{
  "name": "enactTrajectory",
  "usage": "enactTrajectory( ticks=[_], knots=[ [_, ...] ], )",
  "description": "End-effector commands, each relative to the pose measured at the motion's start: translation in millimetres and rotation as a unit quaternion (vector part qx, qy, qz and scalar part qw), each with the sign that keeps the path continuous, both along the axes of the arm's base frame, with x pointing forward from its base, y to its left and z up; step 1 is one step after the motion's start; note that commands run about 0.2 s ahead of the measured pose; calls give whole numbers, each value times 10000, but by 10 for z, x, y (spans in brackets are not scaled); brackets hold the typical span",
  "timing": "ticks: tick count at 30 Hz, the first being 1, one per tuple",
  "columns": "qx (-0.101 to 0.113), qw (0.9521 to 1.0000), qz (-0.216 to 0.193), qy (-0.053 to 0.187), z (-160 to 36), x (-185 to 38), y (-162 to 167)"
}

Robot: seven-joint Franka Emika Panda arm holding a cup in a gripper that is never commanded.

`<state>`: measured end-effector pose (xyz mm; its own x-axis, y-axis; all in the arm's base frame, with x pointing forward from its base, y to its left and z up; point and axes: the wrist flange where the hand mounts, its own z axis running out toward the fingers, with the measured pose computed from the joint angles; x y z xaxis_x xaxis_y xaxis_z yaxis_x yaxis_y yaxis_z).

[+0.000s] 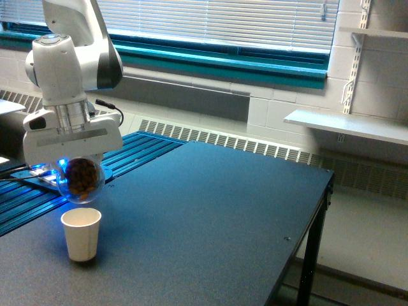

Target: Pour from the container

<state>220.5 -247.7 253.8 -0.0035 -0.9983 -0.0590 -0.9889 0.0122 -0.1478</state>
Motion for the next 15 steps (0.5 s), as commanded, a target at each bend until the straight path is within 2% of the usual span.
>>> enactTrajectory(
  ticks=[1, 15],
  knots=[
    [25, 9999, 147, 70, -83, 9, 67],
    [31, 9991, 339, 238, -132, 111, 102]
  ],
)
